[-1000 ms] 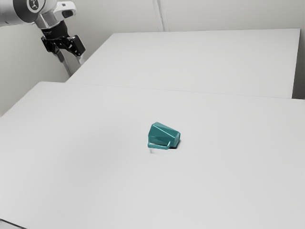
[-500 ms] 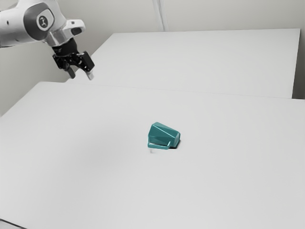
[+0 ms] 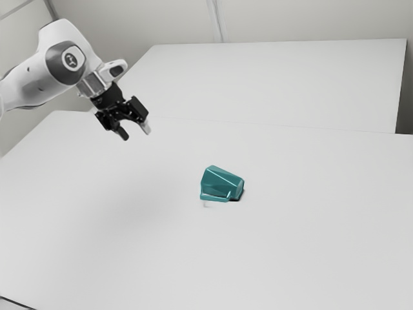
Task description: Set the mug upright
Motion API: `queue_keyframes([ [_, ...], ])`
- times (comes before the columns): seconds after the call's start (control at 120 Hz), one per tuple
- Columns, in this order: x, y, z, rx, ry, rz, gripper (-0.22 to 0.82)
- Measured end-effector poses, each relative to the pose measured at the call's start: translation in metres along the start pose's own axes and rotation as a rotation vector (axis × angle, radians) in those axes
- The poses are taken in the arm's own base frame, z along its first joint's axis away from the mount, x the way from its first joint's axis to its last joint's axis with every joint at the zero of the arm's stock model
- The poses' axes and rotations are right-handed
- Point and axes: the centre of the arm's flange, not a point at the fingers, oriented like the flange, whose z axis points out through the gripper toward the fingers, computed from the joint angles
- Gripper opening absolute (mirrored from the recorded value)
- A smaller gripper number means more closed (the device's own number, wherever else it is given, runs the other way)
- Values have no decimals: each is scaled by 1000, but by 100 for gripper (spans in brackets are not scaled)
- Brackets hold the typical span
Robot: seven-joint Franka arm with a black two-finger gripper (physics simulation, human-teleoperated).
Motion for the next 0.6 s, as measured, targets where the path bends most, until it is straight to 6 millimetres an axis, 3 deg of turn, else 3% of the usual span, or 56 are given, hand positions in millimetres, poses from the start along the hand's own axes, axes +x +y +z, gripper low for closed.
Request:
queue_keyframes([
  [0.433,-1,-4,83,-254,26,-9,58],
  [0.6,8,-7,109,-311,71,15,58],
])
